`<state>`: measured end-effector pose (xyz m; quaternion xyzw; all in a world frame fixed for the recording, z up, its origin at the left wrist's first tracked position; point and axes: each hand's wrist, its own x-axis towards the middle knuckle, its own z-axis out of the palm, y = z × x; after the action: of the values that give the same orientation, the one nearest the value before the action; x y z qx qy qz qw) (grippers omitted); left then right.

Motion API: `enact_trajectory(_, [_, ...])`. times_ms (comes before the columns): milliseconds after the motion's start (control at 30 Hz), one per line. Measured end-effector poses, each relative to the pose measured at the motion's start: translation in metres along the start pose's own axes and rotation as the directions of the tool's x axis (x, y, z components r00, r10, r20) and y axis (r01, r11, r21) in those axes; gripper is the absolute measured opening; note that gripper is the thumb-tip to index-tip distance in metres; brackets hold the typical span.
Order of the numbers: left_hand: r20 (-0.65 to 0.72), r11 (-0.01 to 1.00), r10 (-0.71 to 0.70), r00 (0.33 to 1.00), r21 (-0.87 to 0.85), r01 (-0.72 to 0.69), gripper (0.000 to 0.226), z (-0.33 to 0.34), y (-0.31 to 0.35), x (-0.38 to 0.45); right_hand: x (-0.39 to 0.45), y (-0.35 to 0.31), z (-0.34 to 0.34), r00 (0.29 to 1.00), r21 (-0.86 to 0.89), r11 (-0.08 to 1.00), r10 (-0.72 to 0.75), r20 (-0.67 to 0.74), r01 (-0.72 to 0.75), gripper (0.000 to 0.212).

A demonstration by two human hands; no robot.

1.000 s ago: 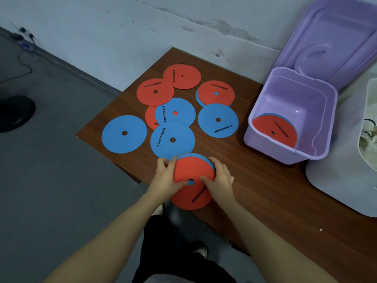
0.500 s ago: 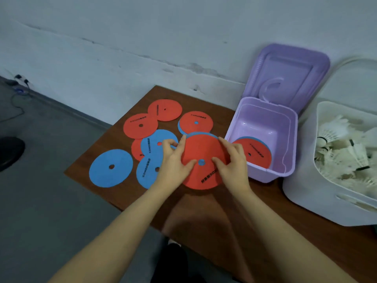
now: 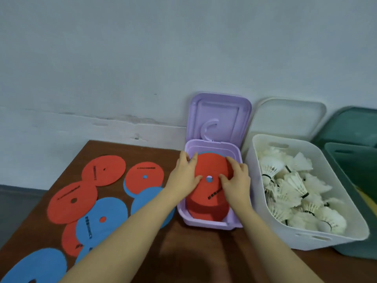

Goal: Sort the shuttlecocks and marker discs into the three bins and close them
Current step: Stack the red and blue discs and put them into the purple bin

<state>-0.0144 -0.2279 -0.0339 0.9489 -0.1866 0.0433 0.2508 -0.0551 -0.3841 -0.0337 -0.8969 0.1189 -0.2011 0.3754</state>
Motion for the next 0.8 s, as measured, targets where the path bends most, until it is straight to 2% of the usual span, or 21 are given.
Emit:
enact_trajectory(133, [0.136,0.970,0.058,0.989,0.227,-0.088,0.072,0.023,-0.010,0.006,-0.001,0.025,0.015,0.983,-0.226,0.968,0.139,0.116,-0.110,0.057])
enact_trajectory(200, [0.153,0.946,0.081,0.985,0.300,-0.125,0.068,0.026,-0.017,0.003,-0.005,0.031,0.019,0.978,-0.244,0.965,0.137,0.154,-0.097,0.054])
enact_trajectory(400, [0.043,0.969,0.190,0.981,0.154,-0.194,0.052,0.004,-0.028,-0.028,-0.023,0.016,0.019,0.984,-0.133,0.991,0.007,0.179,0.017,0.041])
enact_trajectory(533, [0.007,0.984,0.104,0.995,0.144,-0.104,0.054,-0.022,-0.030,-0.064,-0.039,-0.005,0.017,0.952,-0.085,0.979,-0.157,0.263,0.185,0.036])
enact_trajectory(600, [-0.015,0.980,0.060,0.998,0.191,-0.056,0.052,-0.032,-0.035,-0.085,-0.050,-0.016,0.020,0.932,-0.076,0.966,-0.214,0.293,0.245,0.035])
enact_trajectory(800, [-0.038,0.968,-0.056,0.998,0.241,0.064,0.048,-0.048,-0.063,-0.153,-0.095,-0.048,0.044,0.829,-0.041,0.902,-0.376,0.413,0.429,0.028])
